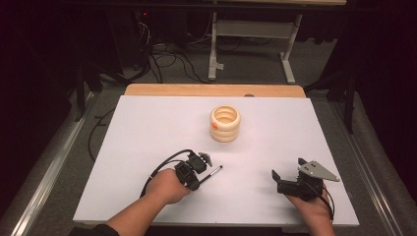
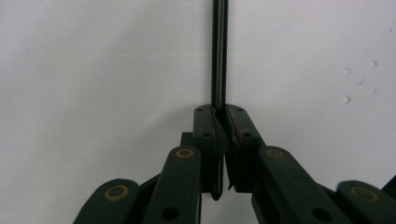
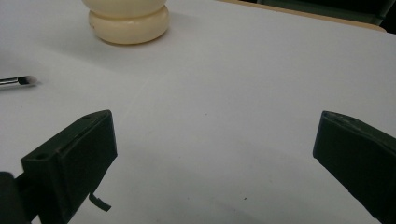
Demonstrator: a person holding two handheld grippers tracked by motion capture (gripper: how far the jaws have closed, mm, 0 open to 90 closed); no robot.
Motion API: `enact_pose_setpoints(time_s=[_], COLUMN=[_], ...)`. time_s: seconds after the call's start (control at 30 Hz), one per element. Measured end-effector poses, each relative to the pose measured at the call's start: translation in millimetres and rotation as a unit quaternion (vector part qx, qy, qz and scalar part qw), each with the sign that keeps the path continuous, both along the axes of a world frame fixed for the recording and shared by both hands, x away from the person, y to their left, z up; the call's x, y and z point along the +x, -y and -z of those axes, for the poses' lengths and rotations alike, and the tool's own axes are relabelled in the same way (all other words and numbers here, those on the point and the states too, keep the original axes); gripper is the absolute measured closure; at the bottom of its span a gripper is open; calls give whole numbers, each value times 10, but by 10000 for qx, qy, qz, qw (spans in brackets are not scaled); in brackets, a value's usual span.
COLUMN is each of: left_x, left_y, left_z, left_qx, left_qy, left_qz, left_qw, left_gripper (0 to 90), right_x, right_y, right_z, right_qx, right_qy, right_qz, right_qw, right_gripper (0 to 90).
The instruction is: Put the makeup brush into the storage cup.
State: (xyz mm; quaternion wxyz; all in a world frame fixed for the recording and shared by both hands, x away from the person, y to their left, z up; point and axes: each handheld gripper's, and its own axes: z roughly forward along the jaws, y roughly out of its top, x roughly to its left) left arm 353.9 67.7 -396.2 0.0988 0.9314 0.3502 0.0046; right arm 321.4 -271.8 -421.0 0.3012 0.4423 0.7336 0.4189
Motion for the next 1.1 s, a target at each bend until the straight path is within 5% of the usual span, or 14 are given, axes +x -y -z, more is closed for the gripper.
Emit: enact_pose_setpoints(time_s=[0.67, 1.1], left_x=[30, 104], left_y=[-153, -460], left_z=[-62, -57], left_qx=[-22, -32], left_qy=[109, 135], left_qz=[-140, -506], left_qw=[9998, 9986], left_gripper=[835, 835], right_x=[0, 3], right_y=[-2, 2], right_z=[8, 11], right_qx=[5, -22], right_qy=[-37, -26], right_qz=[15, 2], right_qw=[10000, 10000], right_gripper=[13, 13])
